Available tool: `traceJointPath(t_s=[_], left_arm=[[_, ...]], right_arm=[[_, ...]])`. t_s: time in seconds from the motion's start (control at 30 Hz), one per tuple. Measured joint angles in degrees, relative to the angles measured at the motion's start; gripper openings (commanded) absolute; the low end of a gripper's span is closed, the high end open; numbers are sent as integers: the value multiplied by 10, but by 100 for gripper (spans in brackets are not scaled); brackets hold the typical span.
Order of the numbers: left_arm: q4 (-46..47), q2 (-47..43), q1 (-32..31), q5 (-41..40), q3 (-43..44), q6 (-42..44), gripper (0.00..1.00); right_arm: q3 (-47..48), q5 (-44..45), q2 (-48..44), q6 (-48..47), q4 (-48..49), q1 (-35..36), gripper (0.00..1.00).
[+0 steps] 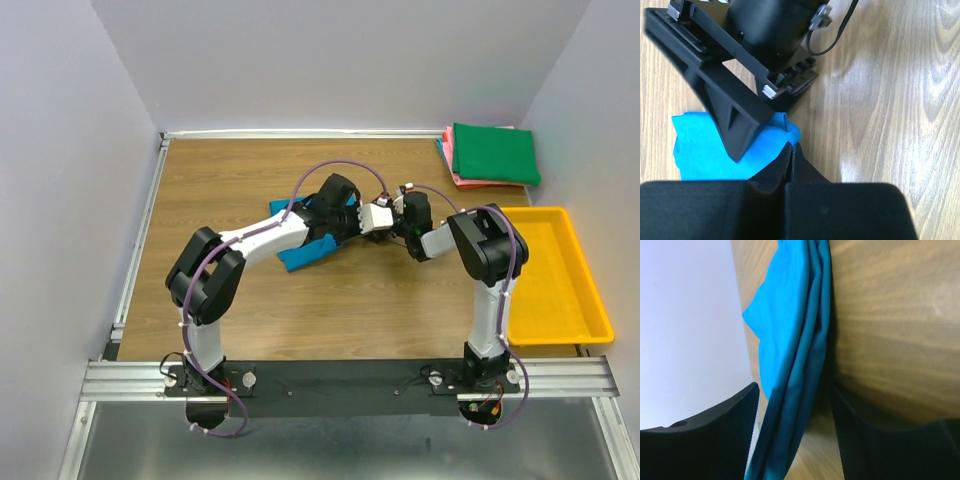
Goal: Fold and stack the t-shirts
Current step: Put the neatly folded tshirt into the corner of the board with the right arm
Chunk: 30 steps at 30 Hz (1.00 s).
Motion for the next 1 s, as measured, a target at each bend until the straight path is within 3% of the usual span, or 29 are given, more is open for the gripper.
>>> traceJointPath(t_s=[0.13, 0.37, 0.4, 0.47, 0.5, 0.67, 0.73, 0.8, 0.83, 0.87, 1.0], left_arm=[[-2, 3, 4, 5, 15, -8, 0], [-2, 14, 14, 24, 28, -19, 0], [-2, 14, 15, 25, 28, -19, 0], [-2, 14, 16, 27, 28, -19, 1], [-2, 14, 17, 27, 28, -19, 10], [-4, 15, 30, 38, 28, -33, 42], [-7, 12, 42, 50, 28, -40, 57], [-13, 2, 65, 71, 28, -50, 65], [-15, -8, 82, 84, 27, -58, 85], [-17, -18, 96, 95, 27, -64, 97], [-24, -63, 156, 137, 28, -88, 98]], right_arm=[[25, 21, 26, 13, 12, 5, 57], [54, 33, 65, 37, 45, 15, 54], [57, 33, 69, 40, 49, 16, 49], [61, 35, 77, 44, 53, 17, 22], [64, 36, 81, 45, 53, 17, 1], [77, 35, 88, 20, 39, 17, 1], [93, 35, 84, -20, 7, 16, 0], [118, 31, 77, -73, -39, 14, 0], [137, 27, 69, -108, -68, 11, 1], [152, 23, 63, -134, -89, 8, 0], [238, 16, 55, -266, -190, -16, 0]])
